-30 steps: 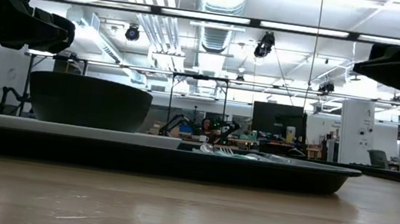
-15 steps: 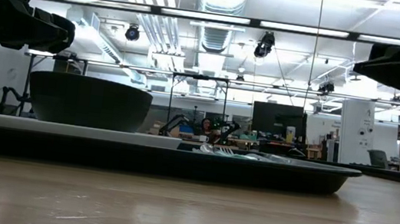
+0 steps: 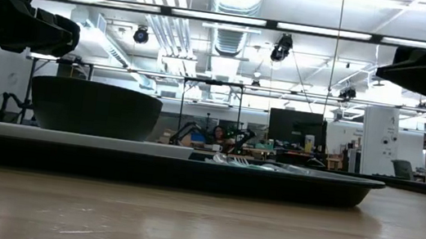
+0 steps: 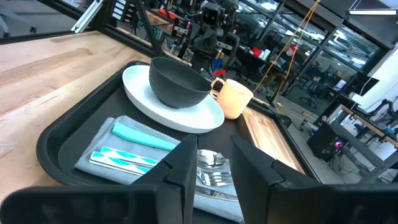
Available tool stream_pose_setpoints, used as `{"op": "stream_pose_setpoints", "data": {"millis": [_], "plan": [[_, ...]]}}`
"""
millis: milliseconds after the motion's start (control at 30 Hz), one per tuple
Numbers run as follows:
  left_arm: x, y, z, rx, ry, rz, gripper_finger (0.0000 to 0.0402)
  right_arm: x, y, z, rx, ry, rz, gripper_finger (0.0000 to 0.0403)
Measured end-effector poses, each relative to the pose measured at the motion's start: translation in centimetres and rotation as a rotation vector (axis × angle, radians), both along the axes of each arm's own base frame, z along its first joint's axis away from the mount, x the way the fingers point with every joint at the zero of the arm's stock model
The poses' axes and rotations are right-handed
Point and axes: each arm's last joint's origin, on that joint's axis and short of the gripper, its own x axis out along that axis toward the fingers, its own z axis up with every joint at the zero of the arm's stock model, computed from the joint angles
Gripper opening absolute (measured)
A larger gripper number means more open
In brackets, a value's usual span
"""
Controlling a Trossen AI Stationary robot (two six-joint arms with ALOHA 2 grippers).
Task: Set up tray
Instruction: Return to Home Position
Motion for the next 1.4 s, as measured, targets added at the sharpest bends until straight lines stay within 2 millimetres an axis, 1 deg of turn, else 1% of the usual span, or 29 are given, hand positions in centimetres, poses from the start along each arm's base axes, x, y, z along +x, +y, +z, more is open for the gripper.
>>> {"op": "stream_pose_setpoints", "data": {"millis": [200, 567, 1033, 1400], "plan": [[0.00, 0.00, 0.00, 0.000, 0.000, 0.001, 0.0022, 0.00, 0.00, 0.00, 0.000, 0.000, 0.000, 0.0083], [0.00, 0.00, 0.01, 0.000, 0.000, 0.000, 0.0022, 0.00, 0.00, 0.00, 0.000, 0.000, 0.000, 0.0068], [0.00, 0.00, -0.01, 0.000, 0.000, 0.001, 0.0022, 0.00, 0.00, 0.00, 0.000, 0.000, 0.000, 0.0082], [0.00, 0.00, 0.00, 0.000, 0.000, 0.000, 0.0022, 0.00, 0.00, 0.00, 0.000, 0.000, 0.000, 0.0068]]}}
